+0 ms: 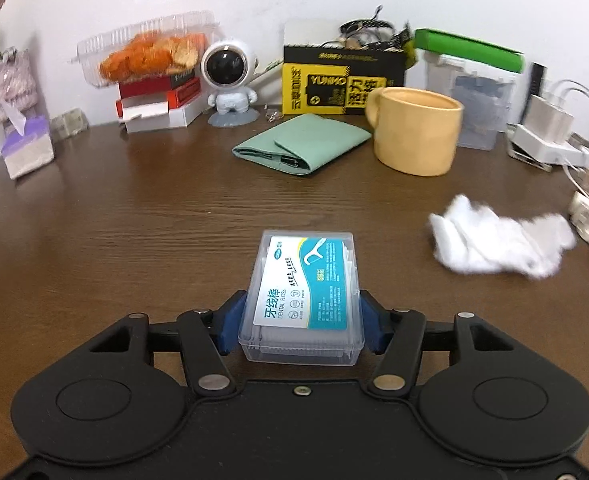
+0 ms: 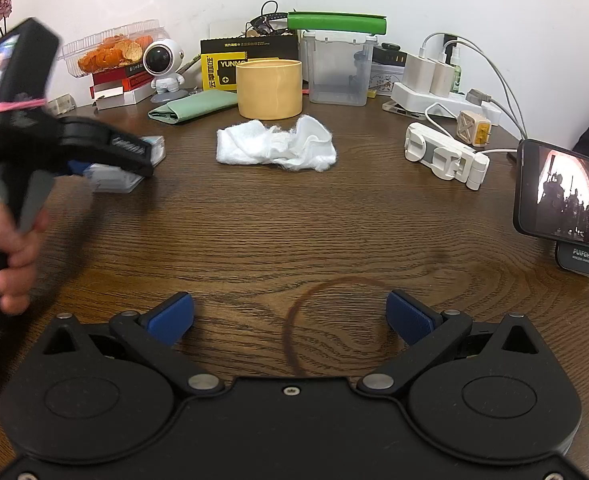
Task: Clean container
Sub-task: 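Lift the box with the left gripper while the right gripper grasps the white cotton wipe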
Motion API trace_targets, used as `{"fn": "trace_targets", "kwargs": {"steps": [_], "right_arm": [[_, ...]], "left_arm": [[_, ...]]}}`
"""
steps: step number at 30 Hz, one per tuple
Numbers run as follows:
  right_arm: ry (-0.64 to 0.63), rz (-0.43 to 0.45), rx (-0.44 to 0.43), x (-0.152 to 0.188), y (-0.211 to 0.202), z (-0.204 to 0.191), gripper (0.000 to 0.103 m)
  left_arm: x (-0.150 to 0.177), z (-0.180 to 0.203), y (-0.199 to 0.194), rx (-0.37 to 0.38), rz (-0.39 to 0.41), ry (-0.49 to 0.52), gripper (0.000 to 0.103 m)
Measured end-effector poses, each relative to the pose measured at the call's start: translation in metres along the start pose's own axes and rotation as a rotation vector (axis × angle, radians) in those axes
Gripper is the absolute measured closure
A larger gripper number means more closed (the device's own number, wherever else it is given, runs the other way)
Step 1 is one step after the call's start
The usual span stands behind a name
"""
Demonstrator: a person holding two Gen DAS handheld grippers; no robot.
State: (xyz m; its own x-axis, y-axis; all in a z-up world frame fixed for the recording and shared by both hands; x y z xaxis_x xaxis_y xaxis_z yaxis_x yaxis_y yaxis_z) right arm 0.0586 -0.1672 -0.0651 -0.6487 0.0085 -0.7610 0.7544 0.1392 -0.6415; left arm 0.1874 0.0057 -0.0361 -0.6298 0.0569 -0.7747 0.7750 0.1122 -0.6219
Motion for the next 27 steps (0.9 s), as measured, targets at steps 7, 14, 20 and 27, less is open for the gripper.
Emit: {"fn": "trace_targets", "kwargs": {"steps": [7, 14, 20, 27], "right_arm": [[0.000, 0.000, 0.000, 0.000, 0.000, -0.001, 0.000], [-0.008, -0.001, -0.006, 0.000, 0.001, -0.001, 0.000], [-0.116, -0.013, -0.113, -0.012, -0.001, -0.004, 0.006], [-0.178, 0.121, -0.180, -0.088, 0.007, 0.002, 0.008]], "left_arm": [[0.024, -0.003, -0.071, 0.076, 0.097, 0.092, 0.046], [0.058, -0.001, -0.107, 0.140, 0.106, 0.104, 0.046], [0.077, -0.005, -0.105, 0.145, 0.078, 0.119, 0.046], [0.083, -0.007, -0.106, 0.138, 0.085, 0.177, 0.046]]}}
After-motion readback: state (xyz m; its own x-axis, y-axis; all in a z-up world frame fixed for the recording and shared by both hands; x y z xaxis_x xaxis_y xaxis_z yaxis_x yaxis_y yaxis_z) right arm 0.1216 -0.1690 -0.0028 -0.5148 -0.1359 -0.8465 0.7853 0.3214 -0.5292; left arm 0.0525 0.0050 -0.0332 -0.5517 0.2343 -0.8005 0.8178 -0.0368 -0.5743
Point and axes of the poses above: each gripper's, at about its wrist camera, not at the fingertips, and y roughly the way its jaws point, z to its right, x to its underside, the point moved 8 cm from there along y, roughly the way its jaws point, and after that the axes turned 7 degrees about -x, right-handed, at the moved point
